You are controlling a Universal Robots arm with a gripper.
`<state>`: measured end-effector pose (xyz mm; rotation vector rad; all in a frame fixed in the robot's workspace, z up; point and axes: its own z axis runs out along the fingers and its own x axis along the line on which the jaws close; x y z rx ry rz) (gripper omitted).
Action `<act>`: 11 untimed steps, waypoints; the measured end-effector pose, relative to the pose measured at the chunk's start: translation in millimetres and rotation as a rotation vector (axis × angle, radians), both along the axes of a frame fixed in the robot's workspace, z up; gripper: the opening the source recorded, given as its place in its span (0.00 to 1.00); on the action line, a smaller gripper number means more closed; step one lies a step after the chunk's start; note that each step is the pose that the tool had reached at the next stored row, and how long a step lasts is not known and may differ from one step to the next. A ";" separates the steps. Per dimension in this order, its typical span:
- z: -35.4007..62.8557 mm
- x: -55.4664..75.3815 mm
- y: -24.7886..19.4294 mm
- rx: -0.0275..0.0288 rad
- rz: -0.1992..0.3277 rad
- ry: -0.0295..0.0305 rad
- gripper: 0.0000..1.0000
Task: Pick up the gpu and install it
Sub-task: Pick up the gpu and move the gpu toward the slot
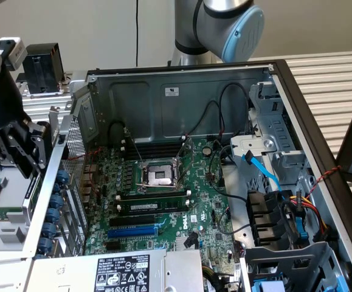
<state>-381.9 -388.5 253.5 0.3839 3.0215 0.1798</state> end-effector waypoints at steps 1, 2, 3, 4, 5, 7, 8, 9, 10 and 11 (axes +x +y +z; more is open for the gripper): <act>0.0 0.0 0.0 0.0034 0.000 0.0004 0.45; -0.1 0.0 0.0 0.0071 -0.001 0.0010 0.45; -0.2 0.0 0.0 0.0111 -0.001 0.0020 0.45; -0.3 0.1 0.0 0.0145 -0.002 0.0035 0.45; -0.4 0.1 0.0 0.0176 -0.003 0.0057 0.45; -0.4 0.0 0.0 0.0225 -0.005 0.0131 0.45; -0.5 0.0 0.0 0.0248 -0.006 0.0170 0.45; -0.7 0.0 0.0 0.0266 -0.008 0.0212 0.45; -0.9 -0.1 0.0 0.0272 -0.009 0.0247 0.45; -1.4 -0.1 0.0 0.0273 -0.010 0.0276 0.45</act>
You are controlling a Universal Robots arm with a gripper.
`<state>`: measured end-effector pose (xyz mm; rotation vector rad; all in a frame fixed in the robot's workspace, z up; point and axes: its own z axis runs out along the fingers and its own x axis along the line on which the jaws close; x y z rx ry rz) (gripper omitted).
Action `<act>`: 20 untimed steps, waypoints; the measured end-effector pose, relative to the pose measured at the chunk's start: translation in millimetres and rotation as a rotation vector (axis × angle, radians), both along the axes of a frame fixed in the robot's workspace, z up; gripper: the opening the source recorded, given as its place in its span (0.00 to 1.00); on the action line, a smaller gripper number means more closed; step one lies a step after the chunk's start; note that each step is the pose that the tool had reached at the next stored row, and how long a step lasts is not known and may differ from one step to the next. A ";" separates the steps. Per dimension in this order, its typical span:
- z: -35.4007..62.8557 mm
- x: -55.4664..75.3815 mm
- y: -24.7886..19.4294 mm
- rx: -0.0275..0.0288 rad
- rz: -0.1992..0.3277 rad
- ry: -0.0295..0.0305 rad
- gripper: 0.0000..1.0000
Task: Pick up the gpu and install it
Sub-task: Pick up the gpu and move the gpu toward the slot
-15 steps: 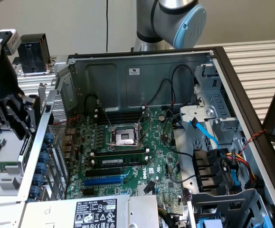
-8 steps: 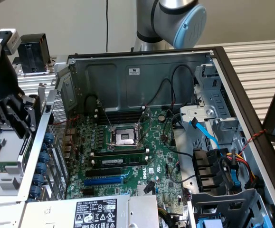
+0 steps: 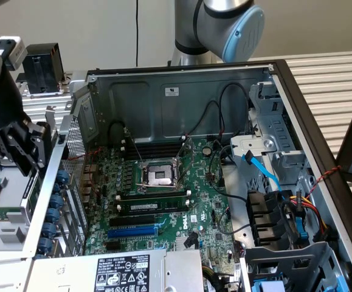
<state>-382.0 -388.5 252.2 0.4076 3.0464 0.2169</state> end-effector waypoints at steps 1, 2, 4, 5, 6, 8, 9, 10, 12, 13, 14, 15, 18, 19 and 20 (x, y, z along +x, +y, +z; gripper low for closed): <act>-0.8 0.1 0.0 0.0002 -0.001 0.0033 0.45; -1.5 0.1 0.0 0.0001 -0.001 0.0061 0.45; -2.8 0.0 0.0 0.0000 -0.002 0.0074 0.45; -3.1 0.0 0.0 -0.0001 -0.002 0.0076 0.45; -3.5 0.1 0.0 0.0000 -0.002 0.0076 0.45; -4.2 0.2 0.0 0.0000 -0.003 0.0075 0.45; -4.7 0.3 0.0 0.0001 -0.003 0.0074 0.45; -5.2 0.4 0.0 0.0001 -0.004 0.0074 0.45; -6.0 1.4 -0.1 0.0000 -0.005 0.0077 0.45; -6.3 2.0 -0.1 0.0001 -0.007 0.0079 0.45; -6.4 2.6 0.0 0.0001 -0.008 0.0082 0.45; -6.4 3.1 0.0 -0.0001 -0.009 0.0089 0.45; -6.9 3.5 0.0 0.0001 -0.012 0.0203 0.45; -7.2 3.4 0.1 0.0000 -0.014 0.0253 0.45; -7.6 3.5 0.2 -0.0001 -0.016 0.0302 0.45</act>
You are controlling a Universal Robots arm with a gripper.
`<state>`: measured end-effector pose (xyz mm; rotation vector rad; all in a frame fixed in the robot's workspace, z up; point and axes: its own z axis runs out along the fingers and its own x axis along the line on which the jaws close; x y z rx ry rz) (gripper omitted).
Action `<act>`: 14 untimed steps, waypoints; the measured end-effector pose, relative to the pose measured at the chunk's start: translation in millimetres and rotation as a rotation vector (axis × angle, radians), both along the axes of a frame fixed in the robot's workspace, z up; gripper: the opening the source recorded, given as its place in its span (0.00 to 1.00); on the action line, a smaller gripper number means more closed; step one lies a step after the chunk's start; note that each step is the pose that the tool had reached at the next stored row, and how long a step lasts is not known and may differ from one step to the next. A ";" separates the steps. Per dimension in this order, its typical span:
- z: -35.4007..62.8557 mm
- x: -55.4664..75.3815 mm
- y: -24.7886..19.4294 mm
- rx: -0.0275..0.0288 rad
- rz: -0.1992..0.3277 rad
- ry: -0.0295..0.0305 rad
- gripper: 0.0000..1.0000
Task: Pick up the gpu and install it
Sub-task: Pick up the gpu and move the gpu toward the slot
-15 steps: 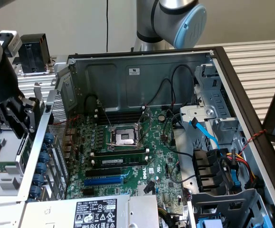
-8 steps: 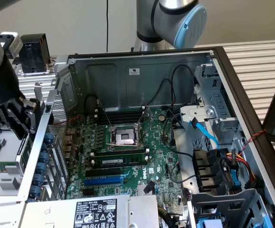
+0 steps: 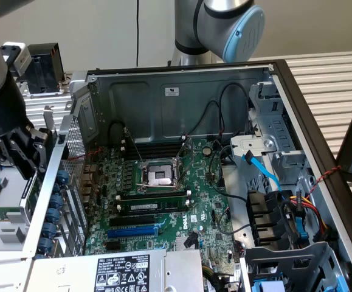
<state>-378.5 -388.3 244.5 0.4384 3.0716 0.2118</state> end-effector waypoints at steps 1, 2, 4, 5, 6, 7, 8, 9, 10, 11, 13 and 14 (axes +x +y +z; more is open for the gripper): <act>-0.3 0.1 0.0 0.0000 -0.001 0.0038 0.45; -0.6 0.2 0.2 0.0000 -0.002 0.0060 0.45; -0.8 0.8 0.3 0.0000 -0.004 0.0091 0.45; -1.0 0.9 0.4 0.0000 -0.004 0.0103 0.45; -1.0 1.1 0.4 -0.0002 -0.005 0.0118 0.45; -1.1 1.1 0.4 -0.0006 -0.005 0.0129 0.45; -1.0 1.2 0.4 -0.0009 -0.005 0.0138 0.45; -1.0 1.2 0.4 -0.0011 -0.005 0.0142 0.45; -0.9 1.2 0.5 -0.0012 -0.005 0.0142 0.45; -1.0 1.3 0.5 -0.0012 -0.004 0.0142 0.45; -1.0 1.3 0.7 -0.0012 0.006 0.0141 0.45; -1.0 1.4 0.8 -0.0012 0.016 0.0141 0.45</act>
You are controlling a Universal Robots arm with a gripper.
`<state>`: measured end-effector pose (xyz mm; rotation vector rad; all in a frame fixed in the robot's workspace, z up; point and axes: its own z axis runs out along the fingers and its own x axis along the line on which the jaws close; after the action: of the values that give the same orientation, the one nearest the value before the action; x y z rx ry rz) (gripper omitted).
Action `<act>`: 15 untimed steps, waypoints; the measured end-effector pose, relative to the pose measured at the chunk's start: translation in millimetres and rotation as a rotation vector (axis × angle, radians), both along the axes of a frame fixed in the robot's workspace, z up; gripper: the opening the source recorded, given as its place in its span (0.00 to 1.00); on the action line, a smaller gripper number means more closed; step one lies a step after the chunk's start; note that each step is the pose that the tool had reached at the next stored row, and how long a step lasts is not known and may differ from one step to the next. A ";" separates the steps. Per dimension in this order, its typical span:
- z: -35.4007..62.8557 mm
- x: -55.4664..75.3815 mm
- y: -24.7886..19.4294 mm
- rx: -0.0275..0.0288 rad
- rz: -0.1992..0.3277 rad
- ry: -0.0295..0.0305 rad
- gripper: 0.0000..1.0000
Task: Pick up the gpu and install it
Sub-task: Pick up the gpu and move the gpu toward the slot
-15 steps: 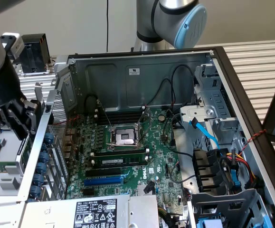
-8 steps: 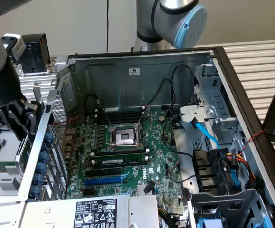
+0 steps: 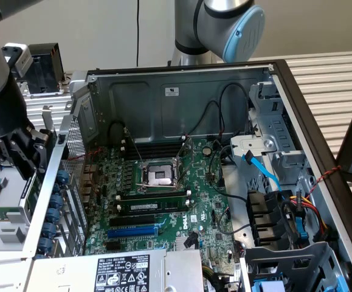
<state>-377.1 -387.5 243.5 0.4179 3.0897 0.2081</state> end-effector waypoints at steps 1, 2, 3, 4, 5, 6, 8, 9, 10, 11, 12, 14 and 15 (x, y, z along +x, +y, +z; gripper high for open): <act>0.0 0.0 0.2 0.0000 0.009 0.0001 0.45; 0.1 -0.1 0.5 0.0000 0.017 0.0001 0.45; 0.0 -0.1 0.7 -0.0001 0.022 0.0000 0.45; 0.0 -0.1 0.9 -0.0001 0.025 -0.0001 0.45; 0.0 -0.1 1.2 -0.0002 0.027 0.0000 0.45; 0.0 -0.1 1.2 -0.0008 0.028 0.0002 0.45; 0.0 -0.1 1.3 -0.0038 0.029 0.0004 0.45; 0.0 -0.1 1.3 -0.0055 0.029 0.0006 0.45; 0.0 -0.1 1.3 -0.0071 0.030 0.0007 0.45; 0.0 -0.1 1.3 -0.0083 0.030 0.0009 0.45; 0.0 -0.1 1.3 -0.0093 0.031 0.0012 0.43; 0.0 0.0 1.3 -0.0113 0.031 0.0019 0.36; 0.1 -0.1 1.3 -0.0123 0.031 0.0023 0.31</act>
<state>-377.3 -386.2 243.6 0.3696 3.0999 0.1891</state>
